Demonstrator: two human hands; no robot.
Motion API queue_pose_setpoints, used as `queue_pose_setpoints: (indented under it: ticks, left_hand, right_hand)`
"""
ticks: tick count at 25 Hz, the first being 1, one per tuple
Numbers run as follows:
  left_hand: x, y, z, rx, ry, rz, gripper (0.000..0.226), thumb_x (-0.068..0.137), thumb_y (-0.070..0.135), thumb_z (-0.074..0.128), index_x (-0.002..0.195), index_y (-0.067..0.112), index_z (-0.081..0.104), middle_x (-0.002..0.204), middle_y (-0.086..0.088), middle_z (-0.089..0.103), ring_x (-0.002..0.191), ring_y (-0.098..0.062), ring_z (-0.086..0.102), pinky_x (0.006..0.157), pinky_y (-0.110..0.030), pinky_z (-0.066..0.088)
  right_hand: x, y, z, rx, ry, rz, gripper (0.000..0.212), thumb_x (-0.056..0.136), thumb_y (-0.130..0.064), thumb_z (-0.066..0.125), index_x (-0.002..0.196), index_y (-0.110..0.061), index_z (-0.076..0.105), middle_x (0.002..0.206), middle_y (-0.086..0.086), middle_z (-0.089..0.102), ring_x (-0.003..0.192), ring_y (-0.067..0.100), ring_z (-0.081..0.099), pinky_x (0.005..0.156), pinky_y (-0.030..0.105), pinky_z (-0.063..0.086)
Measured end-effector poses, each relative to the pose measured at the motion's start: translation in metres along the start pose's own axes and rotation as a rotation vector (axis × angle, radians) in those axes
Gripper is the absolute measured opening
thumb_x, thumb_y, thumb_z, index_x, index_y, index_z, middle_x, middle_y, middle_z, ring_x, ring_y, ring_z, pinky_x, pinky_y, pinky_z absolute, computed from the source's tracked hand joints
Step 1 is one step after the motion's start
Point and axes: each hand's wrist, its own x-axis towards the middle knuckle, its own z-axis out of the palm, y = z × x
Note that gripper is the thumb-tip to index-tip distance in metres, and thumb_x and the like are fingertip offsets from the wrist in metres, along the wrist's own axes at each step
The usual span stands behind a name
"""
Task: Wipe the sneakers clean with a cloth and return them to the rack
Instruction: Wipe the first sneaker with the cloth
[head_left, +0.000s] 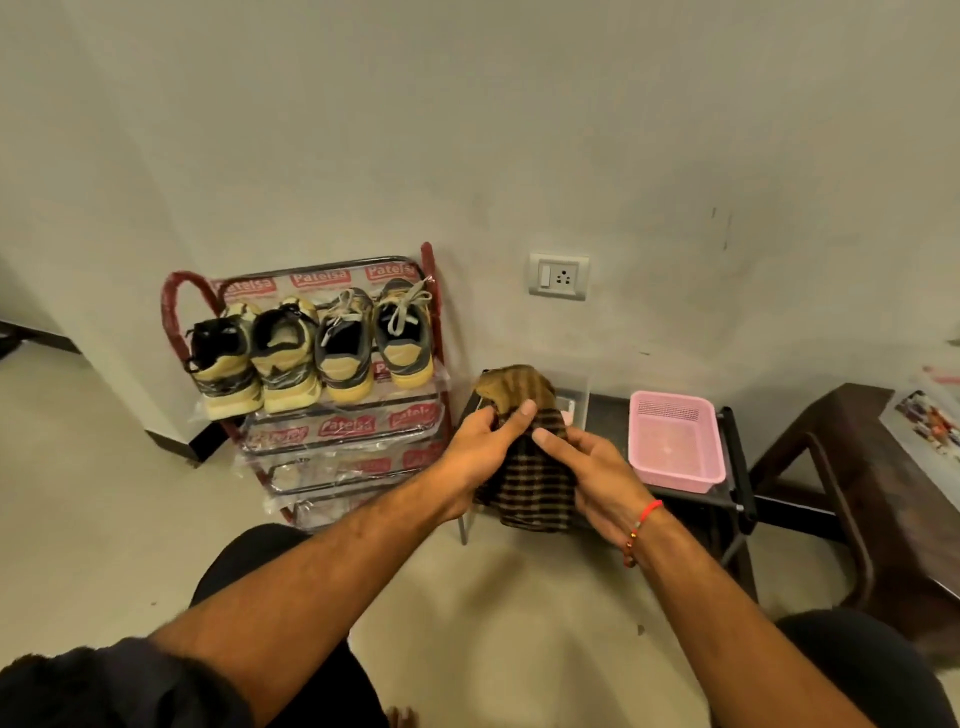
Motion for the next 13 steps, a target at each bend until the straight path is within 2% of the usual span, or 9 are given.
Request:
queue_pose_setpoints:
  ticks: [3, 6, 8, 9, 11, 13]
  left_hand:
    - [0.013, -0.01, -0.019, 0.027, 0.041, 0.053, 0.026, 0.097, 0.028, 0.069, 0.122, 0.019, 0.069, 0.111, -0.003, 0.078, 0.104, -0.018, 0.074, 0.095, -0.038, 0.059]
    - [0.032, -0.018, -0.051, -0.118, 0.191, -0.019, 0.025, 0.1, 0.012, 0.064, 0.124, 0.016, 0.068, 0.103, -0.006, 0.077, 0.083, -0.016, 0.072, 0.071, -0.031, 0.059]
    - [0.046, -0.015, -0.074, -0.172, 0.266, -0.069, 0.023, 0.101, 0.008, 0.06, 0.123, 0.012, 0.067, 0.101, -0.008, 0.073, 0.068, -0.014, 0.065, 0.06, -0.03, 0.057]
    - [0.053, -0.012, -0.084, -0.131, 0.291, -0.067, 0.021, 0.102, 0.008, 0.059, 0.121, 0.011, 0.067, 0.102, -0.009, 0.071, 0.068, -0.014, 0.064, 0.06, -0.032, 0.057]
    - [0.071, -0.004, -0.107, 0.149, 0.363, 0.022, 0.017, 0.102, 0.013, 0.06, 0.117, 0.014, 0.068, 0.108, -0.009, 0.072, 0.08, -0.015, 0.066, 0.069, -0.034, 0.061]
    - [0.097, 0.002, -0.129, 0.593, 0.407, 0.202, 0.017, 0.101, 0.017, 0.062, 0.117, 0.016, 0.069, 0.113, -0.004, 0.071, 0.095, -0.014, 0.066, 0.08, -0.027, 0.056]
  right_hand:
    - [0.012, 0.004, -0.001, 0.144, 0.086, -0.101, 0.028, 0.099, -0.007, 0.055, 0.125, -0.005, 0.063, 0.12, 0.018, 0.071, 0.11, 0.029, 0.069, 0.092, 0.038, 0.058]
    - [0.026, 0.003, -0.001, 0.265, 0.121, -0.112, 0.031, 0.1, -0.009, 0.05, 0.13, -0.012, 0.059, 0.122, 0.015, 0.07, 0.111, 0.03, 0.069, 0.088, 0.044, 0.06]
    - [0.036, 0.003, -0.001, 0.292, 0.119, -0.093, 0.036, 0.101, -0.012, 0.048, 0.136, -0.017, 0.055, 0.125, 0.014, 0.069, 0.113, 0.031, 0.068, 0.086, 0.047, 0.06]
    - [0.041, 0.003, -0.001, 0.299, 0.116, -0.084, 0.037, 0.102, -0.012, 0.047, 0.138, -0.018, 0.054, 0.126, 0.013, 0.069, 0.113, 0.031, 0.068, 0.085, 0.048, 0.06]
    - [0.047, 0.004, 0.001, 0.315, 0.096, -0.062, 0.04, 0.102, -0.009, 0.044, 0.139, -0.021, 0.053, 0.128, 0.014, 0.068, 0.114, 0.033, 0.067, 0.083, 0.049, 0.06]
    - [0.054, 0.009, 0.0, 0.324, 0.069, -0.038, 0.041, 0.103, -0.008, 0.041, 0.139, -0.023, 0.054, 0.129, 0.014, 0.067, 0.116, 0.034, 0.066, 0.084, 0.05, 0.06]
